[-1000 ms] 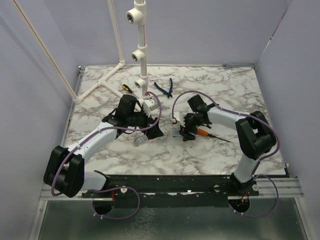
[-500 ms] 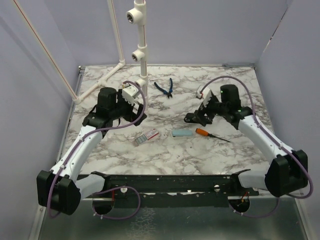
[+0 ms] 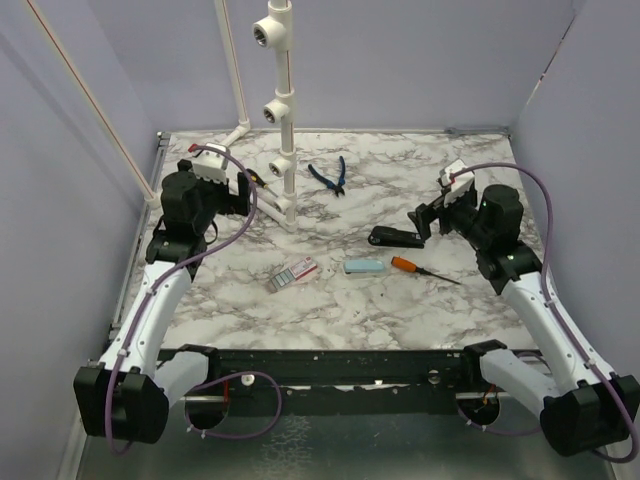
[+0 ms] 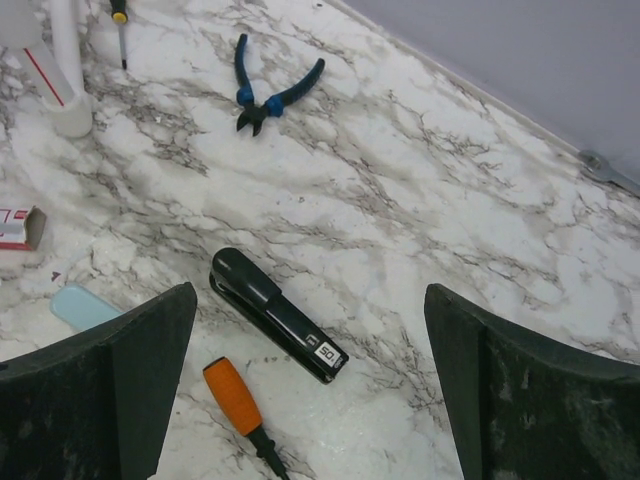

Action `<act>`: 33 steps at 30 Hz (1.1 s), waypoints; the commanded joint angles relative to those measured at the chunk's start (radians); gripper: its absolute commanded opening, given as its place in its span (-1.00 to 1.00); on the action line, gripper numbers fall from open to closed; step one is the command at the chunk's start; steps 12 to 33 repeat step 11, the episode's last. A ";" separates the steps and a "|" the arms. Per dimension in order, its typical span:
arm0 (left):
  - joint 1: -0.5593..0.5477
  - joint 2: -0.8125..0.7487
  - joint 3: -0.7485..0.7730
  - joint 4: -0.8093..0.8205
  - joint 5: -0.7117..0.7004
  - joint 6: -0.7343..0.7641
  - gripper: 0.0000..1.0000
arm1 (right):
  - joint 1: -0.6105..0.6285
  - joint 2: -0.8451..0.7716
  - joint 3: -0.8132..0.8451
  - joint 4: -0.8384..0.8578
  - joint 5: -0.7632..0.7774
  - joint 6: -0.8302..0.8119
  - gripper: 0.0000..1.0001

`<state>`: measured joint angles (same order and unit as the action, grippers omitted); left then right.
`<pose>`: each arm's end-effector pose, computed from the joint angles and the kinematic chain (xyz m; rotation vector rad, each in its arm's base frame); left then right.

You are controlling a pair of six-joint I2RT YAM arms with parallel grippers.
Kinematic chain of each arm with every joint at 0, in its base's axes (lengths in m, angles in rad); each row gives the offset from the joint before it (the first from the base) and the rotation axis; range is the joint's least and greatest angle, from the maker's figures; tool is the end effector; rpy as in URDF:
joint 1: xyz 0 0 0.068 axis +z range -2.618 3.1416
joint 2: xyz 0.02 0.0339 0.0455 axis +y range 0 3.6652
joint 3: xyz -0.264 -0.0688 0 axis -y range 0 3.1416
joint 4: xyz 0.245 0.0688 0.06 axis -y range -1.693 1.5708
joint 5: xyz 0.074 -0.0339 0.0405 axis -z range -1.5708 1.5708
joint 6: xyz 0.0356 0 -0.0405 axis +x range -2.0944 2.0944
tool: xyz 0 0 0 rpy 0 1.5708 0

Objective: Load the staples into the stapler
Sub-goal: Reset both arms

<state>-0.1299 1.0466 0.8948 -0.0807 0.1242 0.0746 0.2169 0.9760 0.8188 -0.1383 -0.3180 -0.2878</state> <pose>0.2429 -0.0362 0.3391 0.2721 1.7834 -0.1514 0.2189 0.0596 0.3217 -0.6730 1.7321 0.2473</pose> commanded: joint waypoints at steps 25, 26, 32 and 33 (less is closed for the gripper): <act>0.036 -0.042 -0.035 0.051 -0.007 0.015 0.98 | -0.007 -0.029 -0.046 0.095 0.087 0.046 1.00; 0.036 -0.042 -0.035 0.051 -0.007 0.015 0.98 | -0.007 -0.029 -0.046 0.095 0.087 0.046 1.00; 0.036 -0.042 -0.035 0.051 -0.007 0.015 0.98 | -0.007 -0.029 -0.046 0.095 0.087 0.046 1.00; 0.036 -0.042 -0.035 0.051 -0.007 0.015 0.98 | -0.007 -0.029 -0.046 0.095 0.087 0.046 1.00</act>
